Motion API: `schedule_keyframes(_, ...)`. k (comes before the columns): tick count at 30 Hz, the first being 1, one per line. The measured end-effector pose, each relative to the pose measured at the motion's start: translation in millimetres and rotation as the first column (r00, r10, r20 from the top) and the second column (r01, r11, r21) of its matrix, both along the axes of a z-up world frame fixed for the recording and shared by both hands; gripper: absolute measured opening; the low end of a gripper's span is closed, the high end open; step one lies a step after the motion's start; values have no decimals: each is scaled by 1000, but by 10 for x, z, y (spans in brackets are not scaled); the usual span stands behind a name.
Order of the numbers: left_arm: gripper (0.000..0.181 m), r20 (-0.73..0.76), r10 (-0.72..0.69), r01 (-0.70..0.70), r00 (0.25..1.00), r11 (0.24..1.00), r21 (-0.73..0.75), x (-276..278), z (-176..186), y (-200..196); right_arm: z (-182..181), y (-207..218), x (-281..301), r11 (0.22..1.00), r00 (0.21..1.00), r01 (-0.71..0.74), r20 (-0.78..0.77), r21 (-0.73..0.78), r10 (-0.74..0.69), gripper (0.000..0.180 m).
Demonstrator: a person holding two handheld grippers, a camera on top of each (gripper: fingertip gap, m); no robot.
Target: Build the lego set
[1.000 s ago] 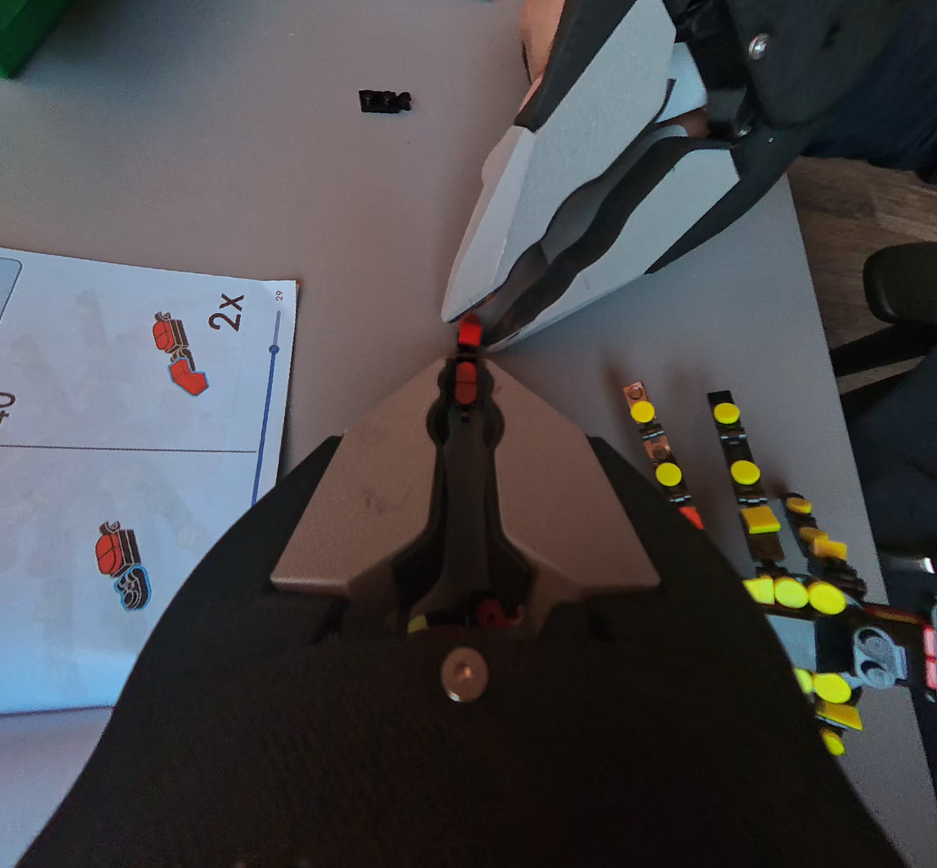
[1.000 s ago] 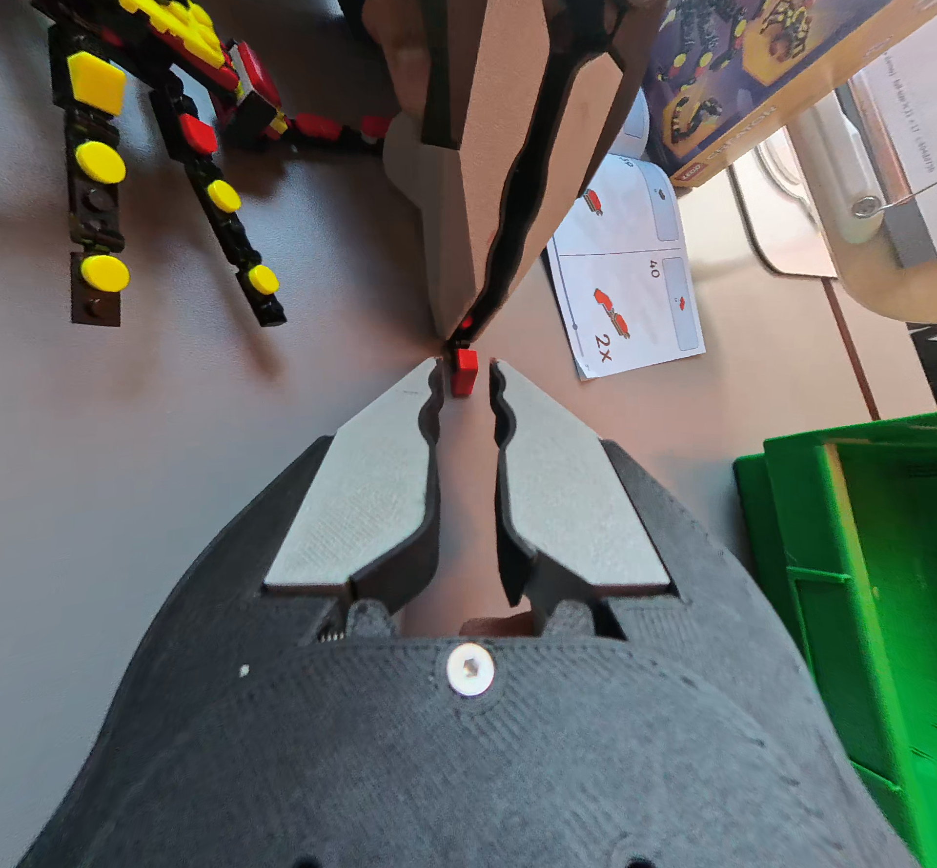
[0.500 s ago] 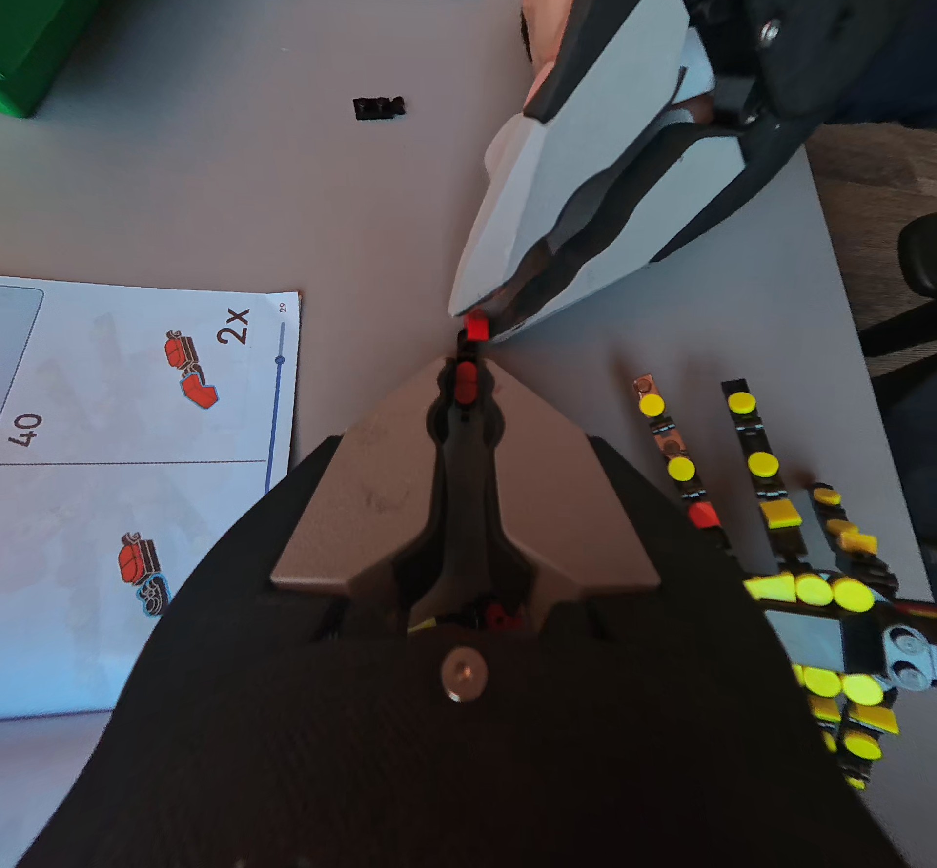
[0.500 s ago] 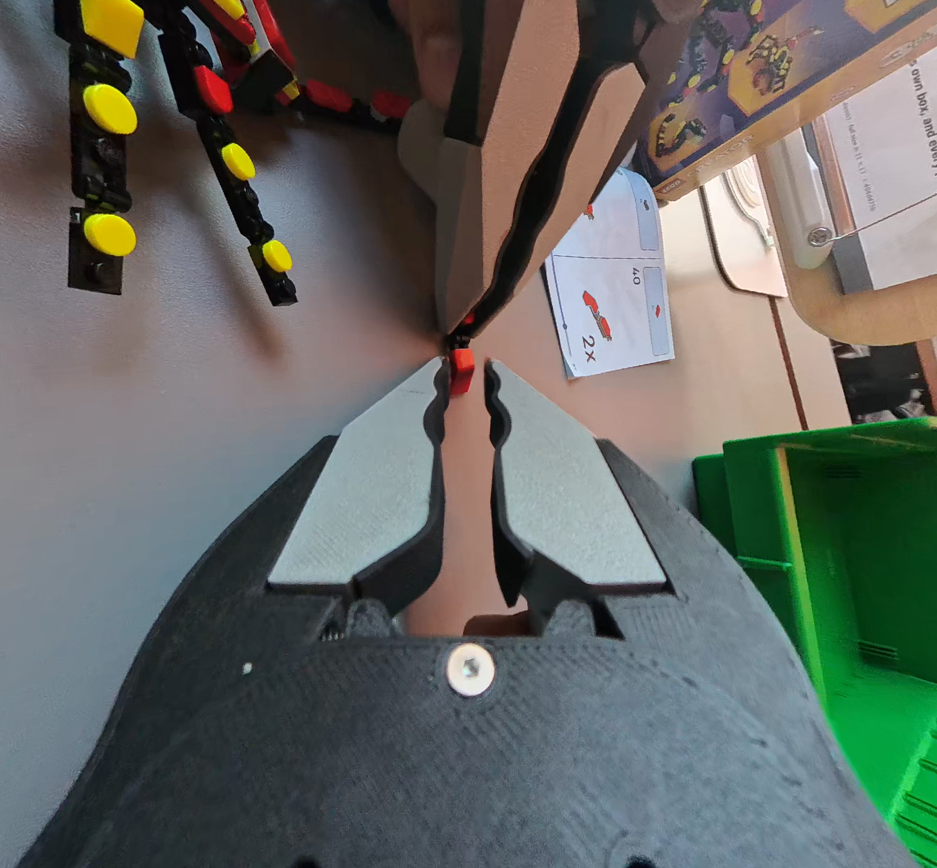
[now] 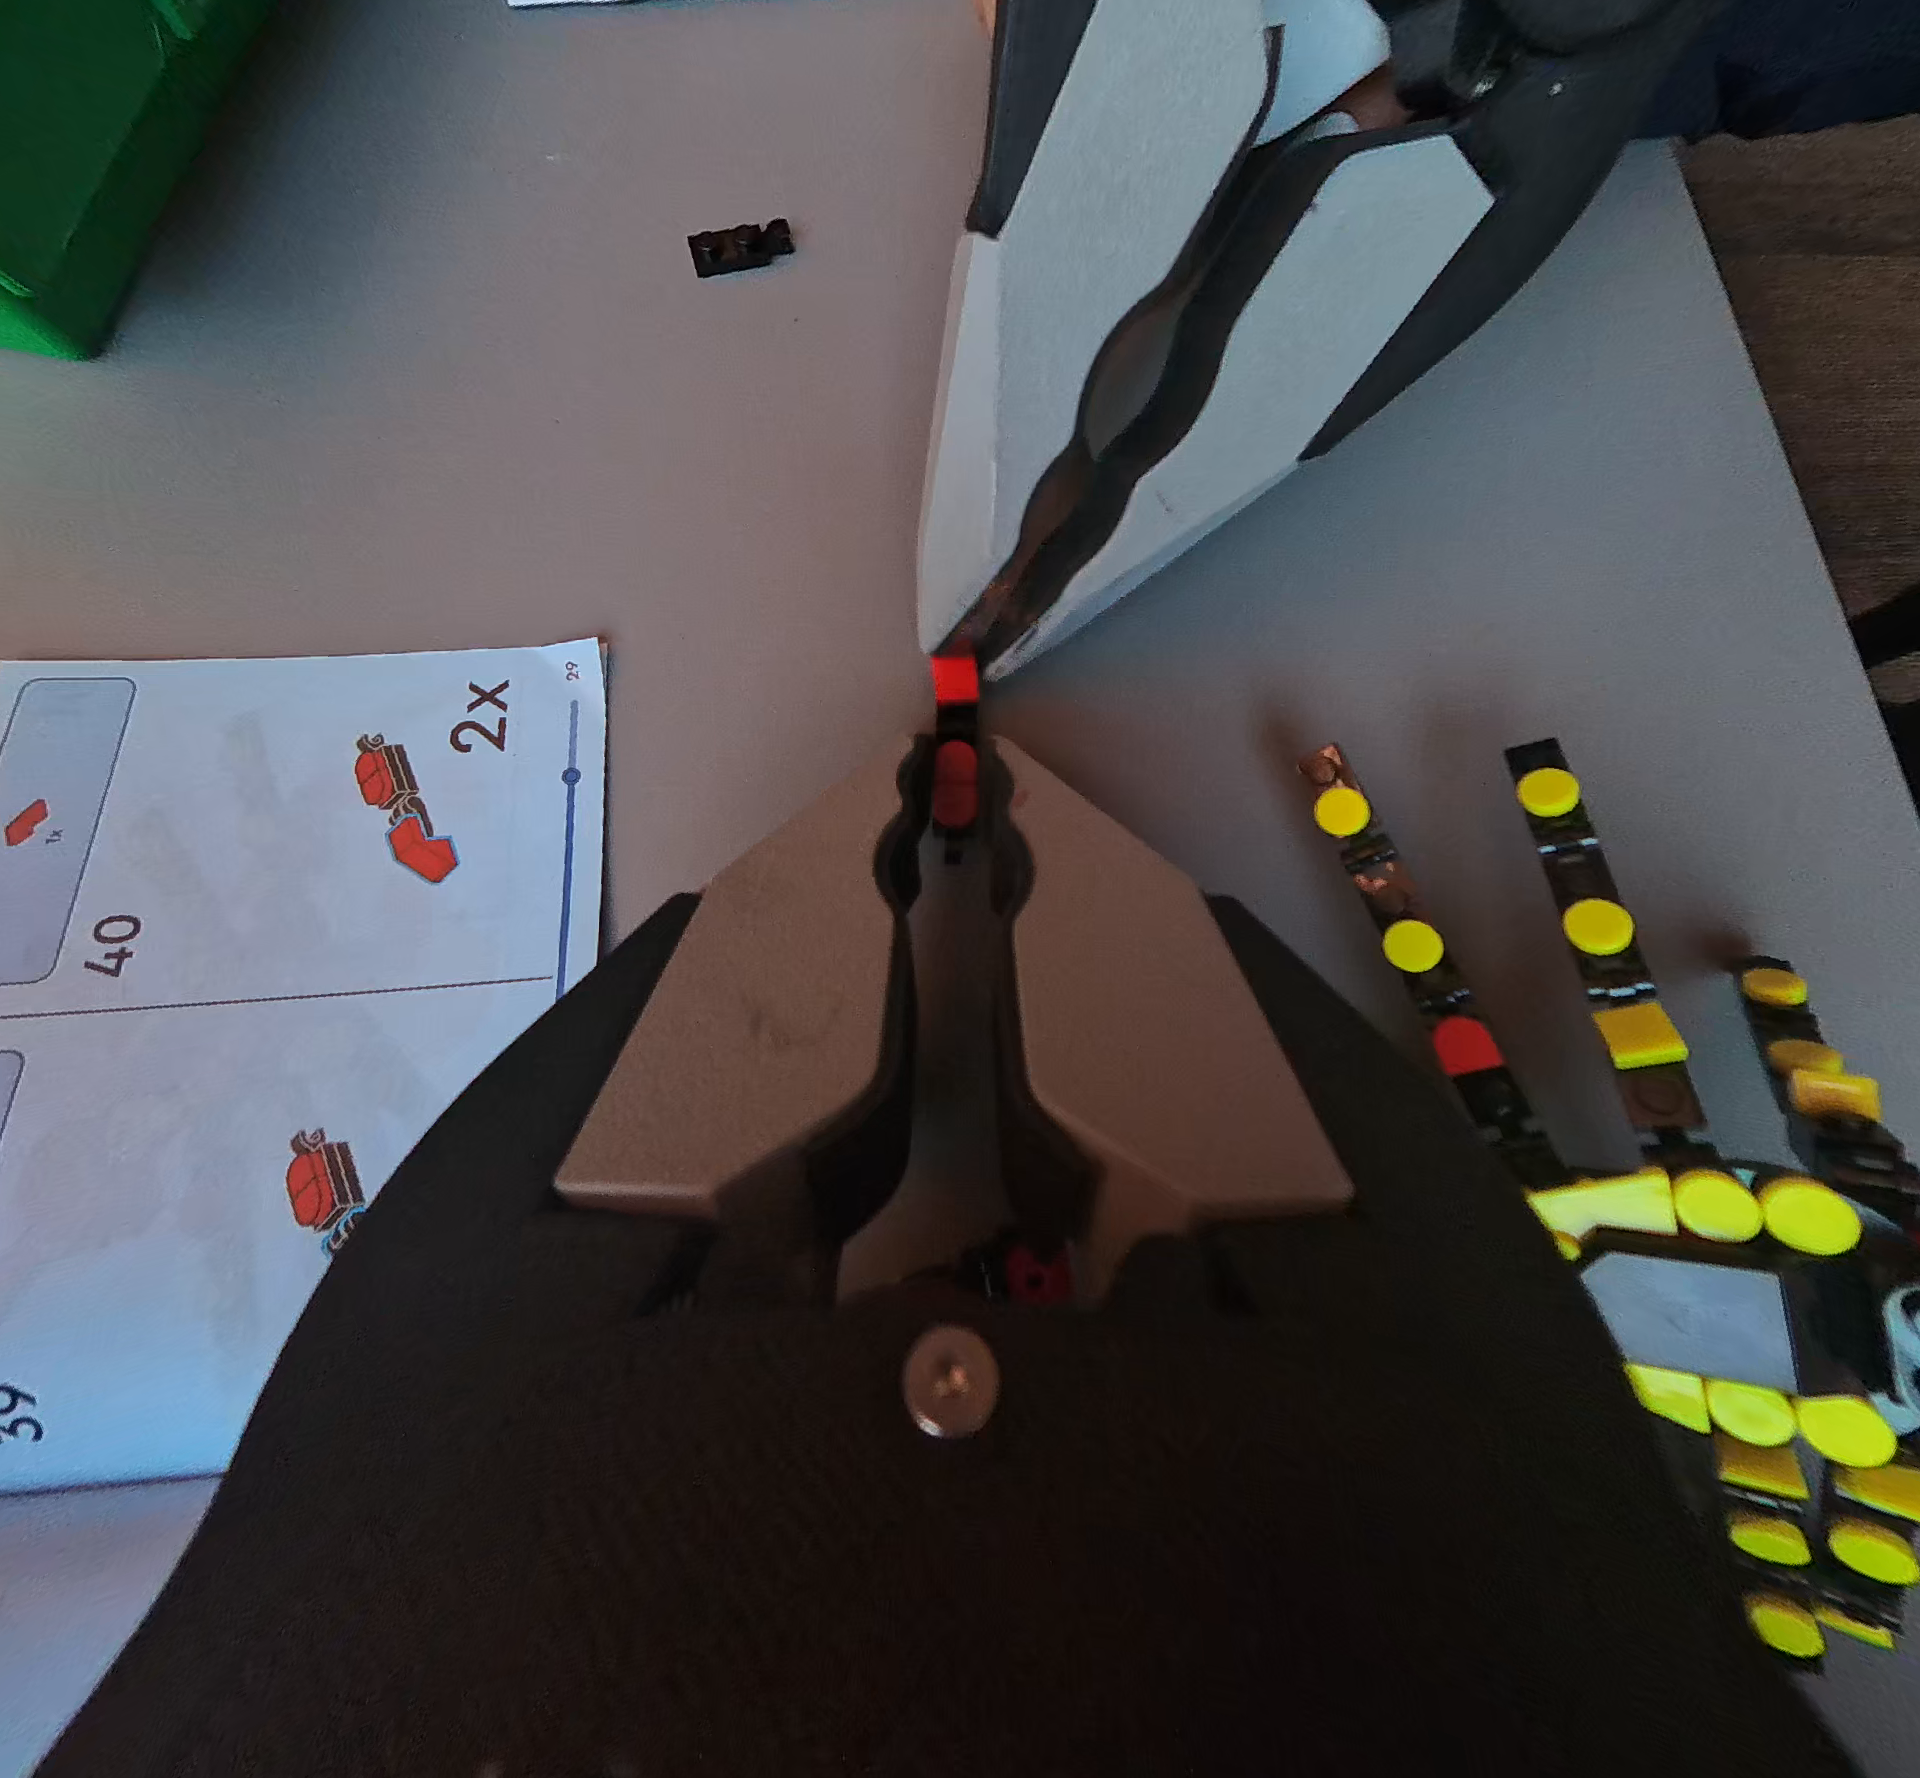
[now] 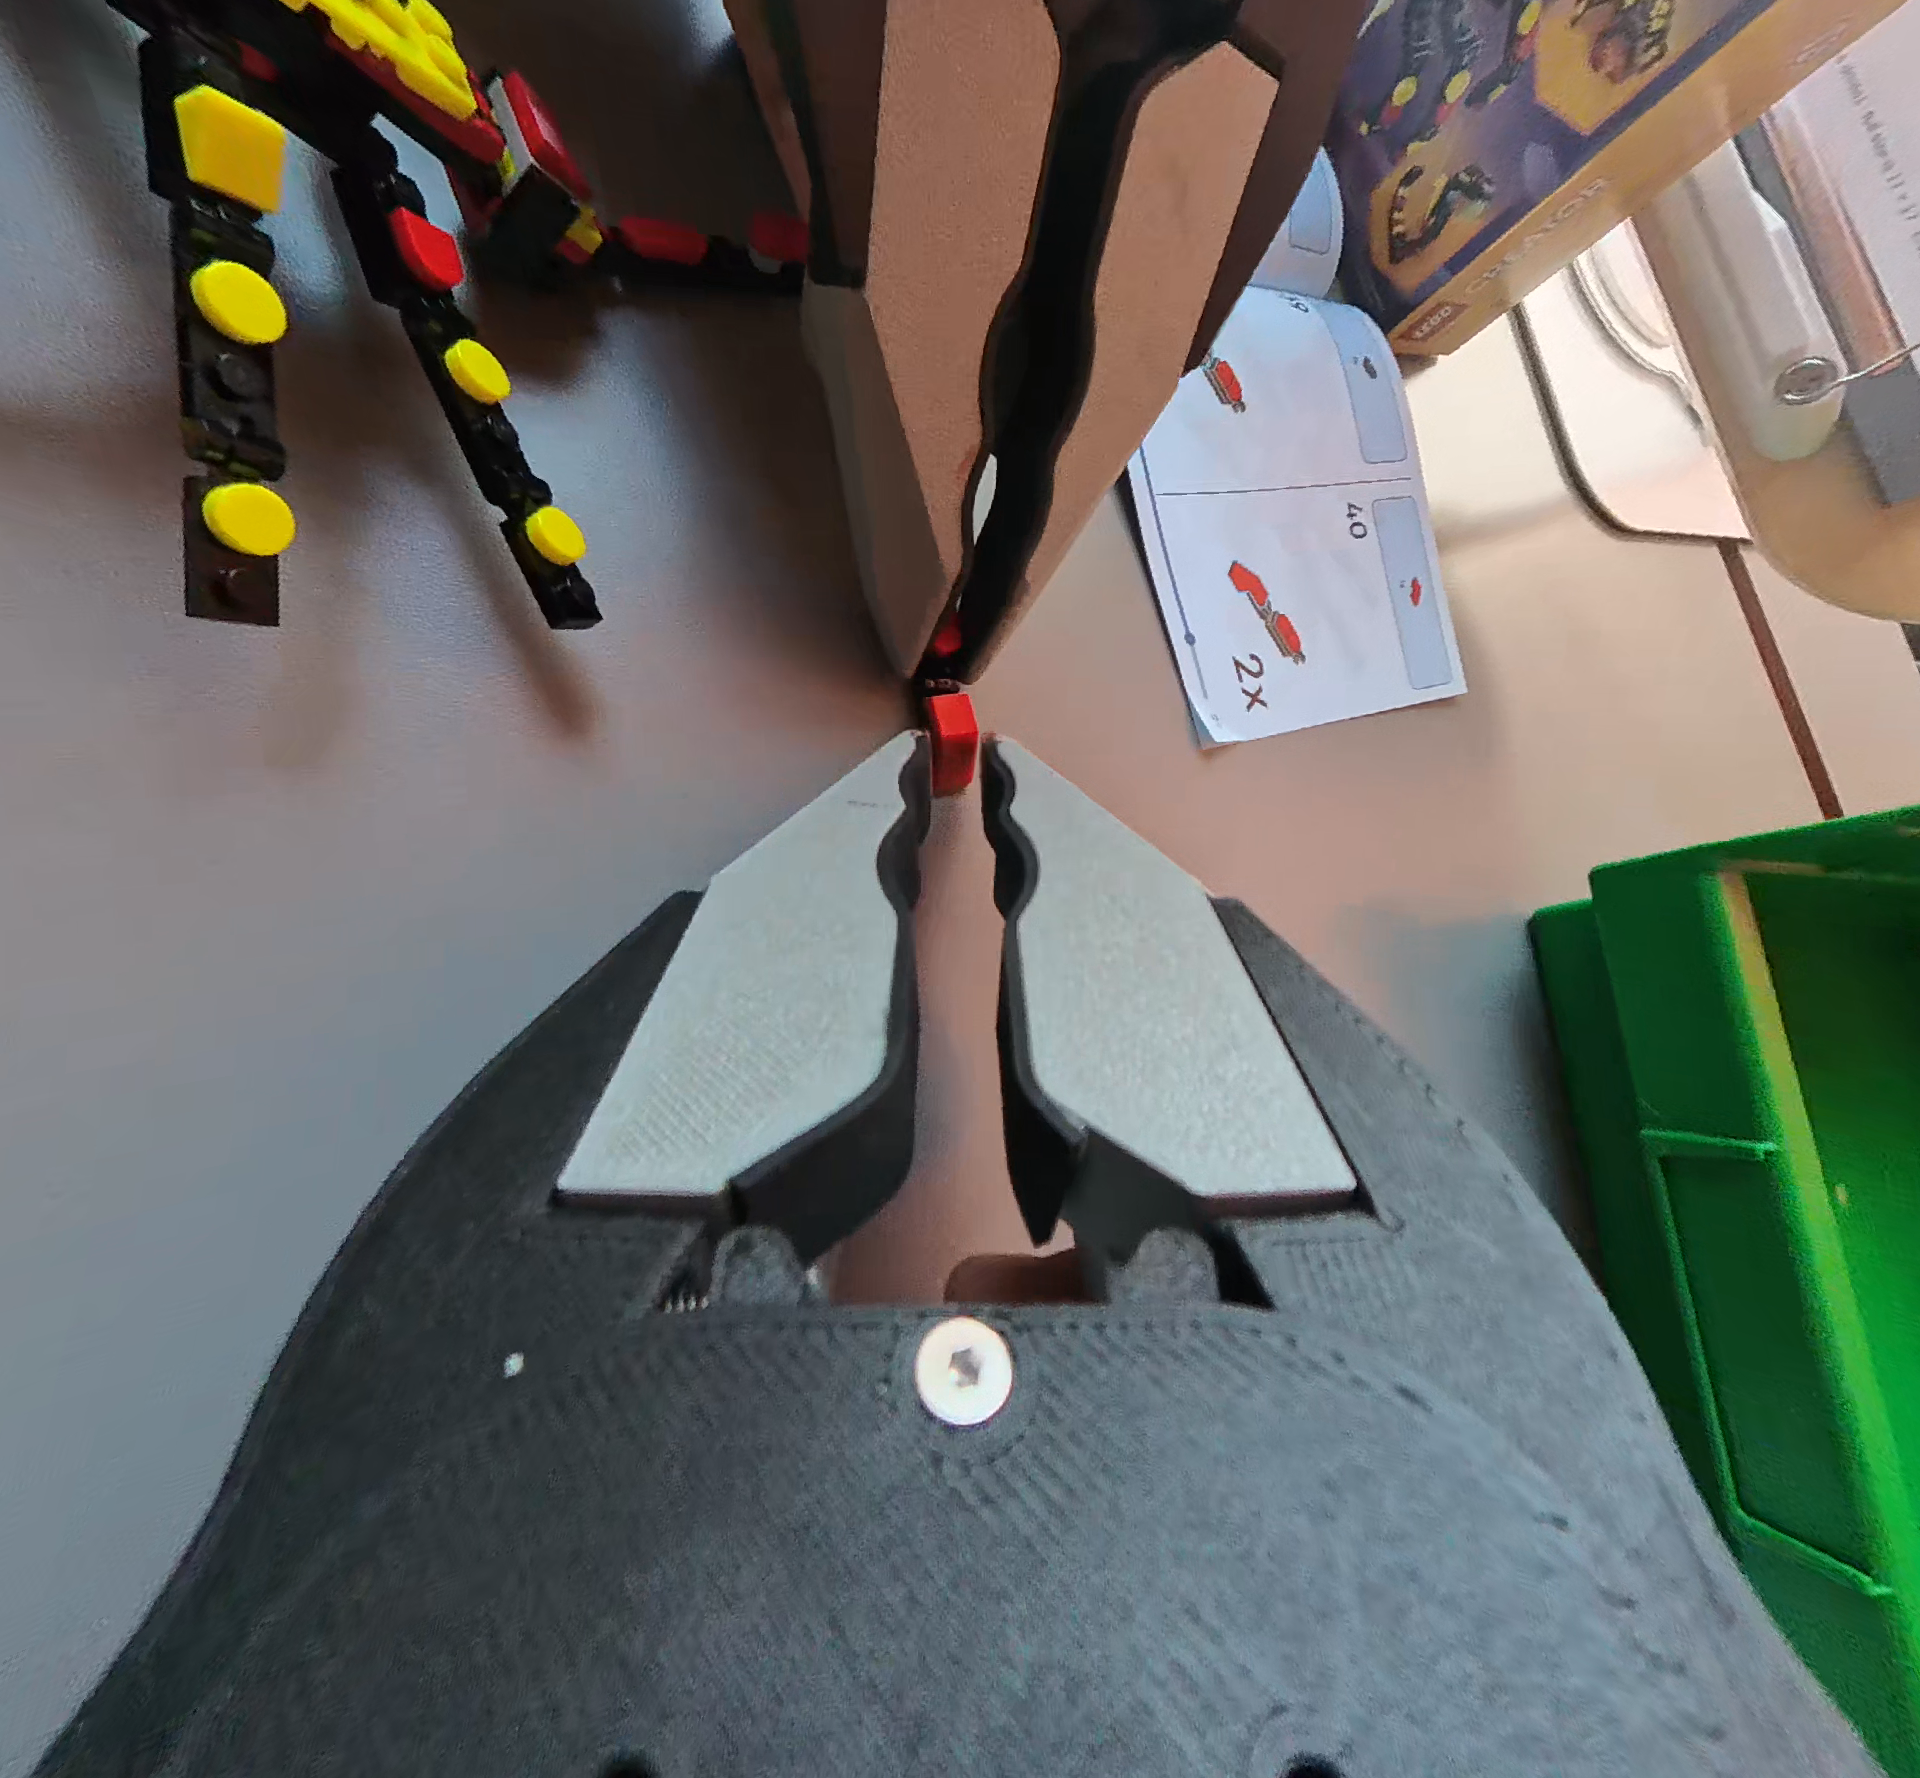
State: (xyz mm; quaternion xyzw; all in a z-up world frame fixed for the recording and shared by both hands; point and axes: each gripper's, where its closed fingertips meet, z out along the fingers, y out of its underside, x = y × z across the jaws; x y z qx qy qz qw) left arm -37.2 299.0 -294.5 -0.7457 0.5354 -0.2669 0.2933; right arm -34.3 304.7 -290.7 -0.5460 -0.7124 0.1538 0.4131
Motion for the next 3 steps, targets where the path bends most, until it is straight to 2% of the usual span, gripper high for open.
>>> schedule_keyframes(1, 6, 0, 0, 0, 1000, 1000, 3, 0, 0, 1, 1, 3, -1, 1000, 1000, 2, 0, 1, -2, 4)
schedule_keyframes(3, 6, -3, 1, -1, 1000, 1000, 13, -1, 0, 0, 6, 4, -5, 1000, 1000, 4, -4, 0, -4, 0)
